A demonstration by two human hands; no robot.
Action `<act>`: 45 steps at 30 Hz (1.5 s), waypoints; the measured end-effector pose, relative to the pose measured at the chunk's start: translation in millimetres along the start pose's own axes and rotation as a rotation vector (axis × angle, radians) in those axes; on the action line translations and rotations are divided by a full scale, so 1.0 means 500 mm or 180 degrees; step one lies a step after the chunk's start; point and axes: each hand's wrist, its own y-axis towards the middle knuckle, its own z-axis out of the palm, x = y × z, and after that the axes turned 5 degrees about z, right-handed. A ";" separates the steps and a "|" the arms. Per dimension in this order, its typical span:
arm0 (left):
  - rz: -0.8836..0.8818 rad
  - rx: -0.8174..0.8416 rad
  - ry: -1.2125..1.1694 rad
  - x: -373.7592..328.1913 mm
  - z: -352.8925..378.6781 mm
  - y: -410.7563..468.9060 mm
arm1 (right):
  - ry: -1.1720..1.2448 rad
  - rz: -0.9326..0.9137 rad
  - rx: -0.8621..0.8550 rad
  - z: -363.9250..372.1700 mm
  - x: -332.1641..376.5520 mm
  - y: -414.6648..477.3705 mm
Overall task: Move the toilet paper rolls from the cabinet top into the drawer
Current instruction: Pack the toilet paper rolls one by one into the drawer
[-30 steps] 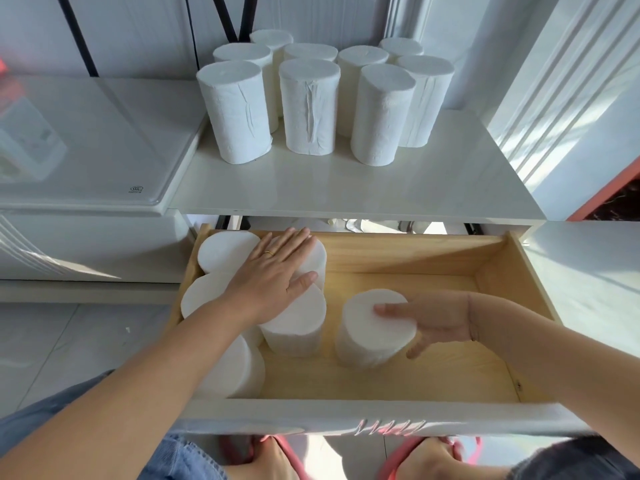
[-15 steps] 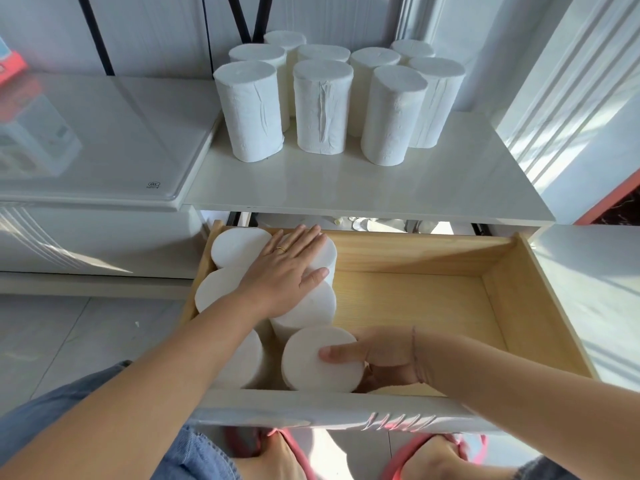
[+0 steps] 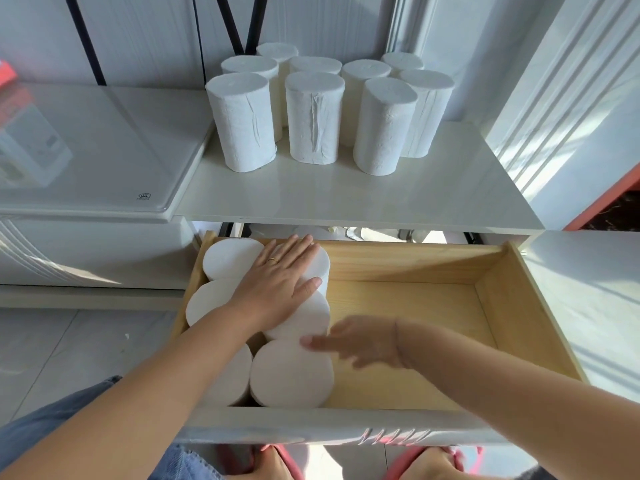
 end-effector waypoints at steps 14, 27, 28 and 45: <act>0.0118 -0.0068 -0.0103 -0.017 0.007 0.029 | 0.1256 -0.1644 -0.3991 -0.421 0.136 0.076; 0.0094 -0.0024 -0.0109 -0.016 0.008 0.028 | 0.1890 -0.2166 -0.3724 -0.412 0.143 0.076; 0.0088 -0.0009 -0.0094 -0.017 0.008 0.028 | 0.1879 -0.2268 -0.3572 -0.396 0.129 0.063; 0.0079 -0.0019 -0.0121 -0.014 0.012 0.031 | 0.0818 -0.1798 -0.1123 -0.193 -0.151 0.031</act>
